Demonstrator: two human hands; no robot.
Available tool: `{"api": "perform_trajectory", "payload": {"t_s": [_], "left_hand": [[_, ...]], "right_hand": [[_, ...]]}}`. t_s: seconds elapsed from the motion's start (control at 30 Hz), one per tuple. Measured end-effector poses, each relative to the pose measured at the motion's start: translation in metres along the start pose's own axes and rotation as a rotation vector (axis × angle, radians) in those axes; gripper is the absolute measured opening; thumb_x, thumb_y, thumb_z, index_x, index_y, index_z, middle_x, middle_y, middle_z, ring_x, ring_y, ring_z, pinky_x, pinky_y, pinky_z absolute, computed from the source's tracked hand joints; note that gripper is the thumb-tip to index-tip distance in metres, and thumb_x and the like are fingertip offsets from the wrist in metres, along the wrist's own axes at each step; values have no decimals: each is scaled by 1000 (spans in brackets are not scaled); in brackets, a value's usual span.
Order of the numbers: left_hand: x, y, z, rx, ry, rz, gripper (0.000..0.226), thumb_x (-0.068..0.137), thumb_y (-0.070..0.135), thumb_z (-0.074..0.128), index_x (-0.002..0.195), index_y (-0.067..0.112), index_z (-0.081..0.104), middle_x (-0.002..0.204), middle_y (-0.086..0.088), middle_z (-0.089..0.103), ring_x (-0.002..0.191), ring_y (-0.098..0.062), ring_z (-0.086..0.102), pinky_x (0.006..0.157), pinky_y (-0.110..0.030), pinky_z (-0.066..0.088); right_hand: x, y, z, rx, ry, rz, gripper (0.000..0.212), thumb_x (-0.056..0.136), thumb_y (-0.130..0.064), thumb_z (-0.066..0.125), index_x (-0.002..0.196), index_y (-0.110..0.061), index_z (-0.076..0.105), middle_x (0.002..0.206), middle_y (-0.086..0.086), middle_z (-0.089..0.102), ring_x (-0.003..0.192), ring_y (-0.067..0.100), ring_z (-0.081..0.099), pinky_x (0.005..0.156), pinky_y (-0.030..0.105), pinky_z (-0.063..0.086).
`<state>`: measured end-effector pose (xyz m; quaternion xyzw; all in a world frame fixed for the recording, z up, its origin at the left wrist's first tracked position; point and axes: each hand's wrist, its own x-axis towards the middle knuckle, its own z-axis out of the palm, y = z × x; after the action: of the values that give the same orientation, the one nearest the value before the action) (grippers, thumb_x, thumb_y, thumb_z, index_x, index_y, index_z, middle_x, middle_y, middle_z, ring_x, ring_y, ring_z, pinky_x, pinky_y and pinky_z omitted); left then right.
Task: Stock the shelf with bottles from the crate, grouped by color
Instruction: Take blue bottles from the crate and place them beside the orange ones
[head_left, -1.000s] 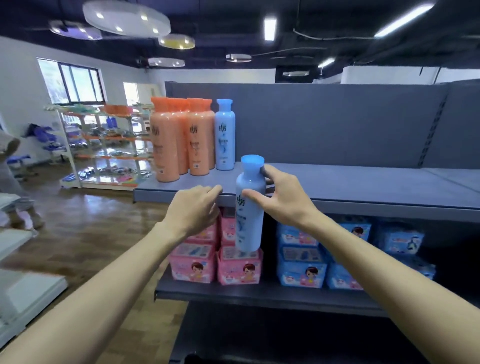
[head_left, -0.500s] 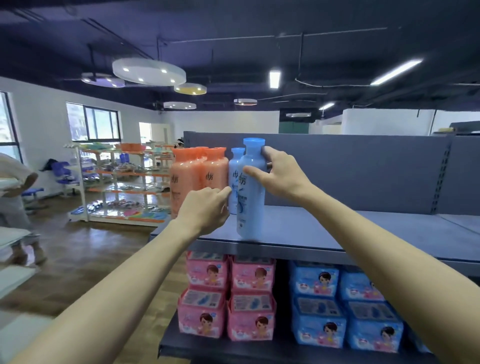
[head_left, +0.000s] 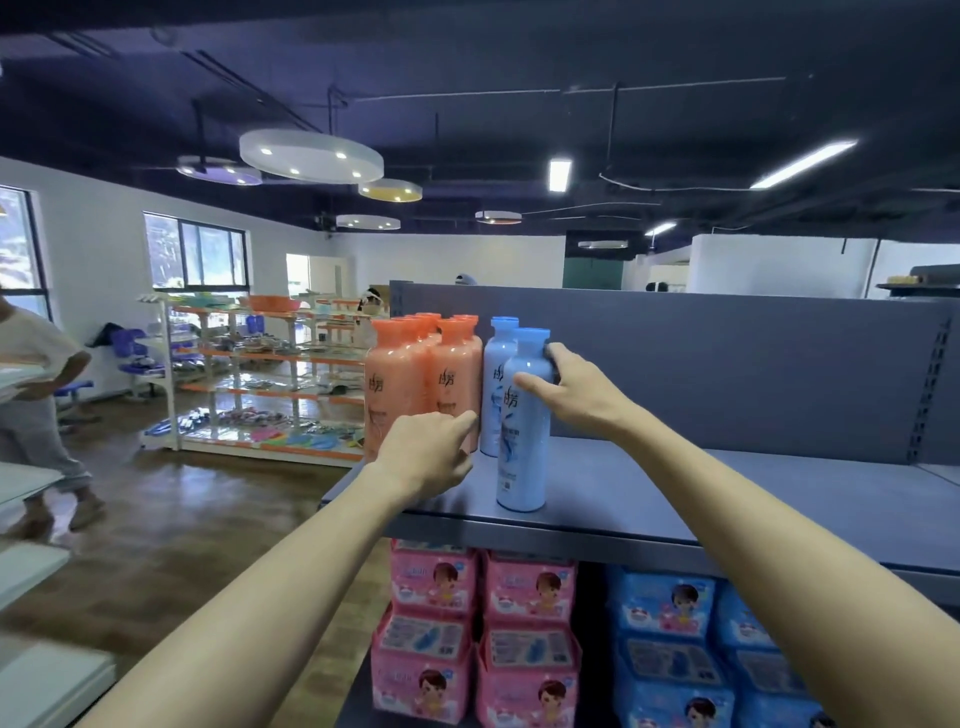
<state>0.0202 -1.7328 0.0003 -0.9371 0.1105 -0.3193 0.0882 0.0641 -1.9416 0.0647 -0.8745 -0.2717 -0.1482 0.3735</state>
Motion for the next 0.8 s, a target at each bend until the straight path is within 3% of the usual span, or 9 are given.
{"api": "perform_trajectory", "payload": {"t_s": [0.1,0.2,0.27,0.4,0.57,0.8], "left_hand": [[-2,-4,12,-17,-31,-11,24,87,32,47,108,18,47,91,-2,65,78,-27,60,60,-33,45],[-1,-7,22,-42,-60,-15,28,88,34,47,112,20,46,96,-3,66,83,-29,61,62,-35,44],[0,-7,26,-51,-52,-11,28,88,34,47,112,20,46,96,-4,66,83,-29,61,61,-35,43],[0,-6,30,-62,-31,11,28,88,33,48,113,20,47,98,-4,66,84,-30,61,60,-34,39],[2,-8,38,-89,-26,21,28,86,33,48,111,20,47,99,-5,67,87,-31,61,65,-37,44],[7,-8,53,-81,-18,21,28,87,33,47,111,19,46,98,-4,66,89,-31,62,62,-34,40]], "right_hand": [[-3,-7,-2,-71,9,30,45,87,-53,61,116,-20,50,112,1,61,95,18,59,65,24,46],[-9,-12,9,-258,68,110,81,66,-67,75,122,-19,41,110,5,49,93,24,57,73,36,53],[-19,-11,24,-285,84,177,92,58,-61,85,122,-19,33,108,6,46,91,27,58,76,42,54],[-43,2,61,-208,118,250,81,61,-45,90,105,-15,30,108,5,43,93,28,55,70,36,47],[-54,12,83,-214,237,274,72,67,-45,87,101,-14,31,104,4,50,92,32,57,69,38,46],[-26,23,80,-151,49,361,54,78,-35,80,106,-10,42,108,10,59,94,29,59,78,44,54]]}}
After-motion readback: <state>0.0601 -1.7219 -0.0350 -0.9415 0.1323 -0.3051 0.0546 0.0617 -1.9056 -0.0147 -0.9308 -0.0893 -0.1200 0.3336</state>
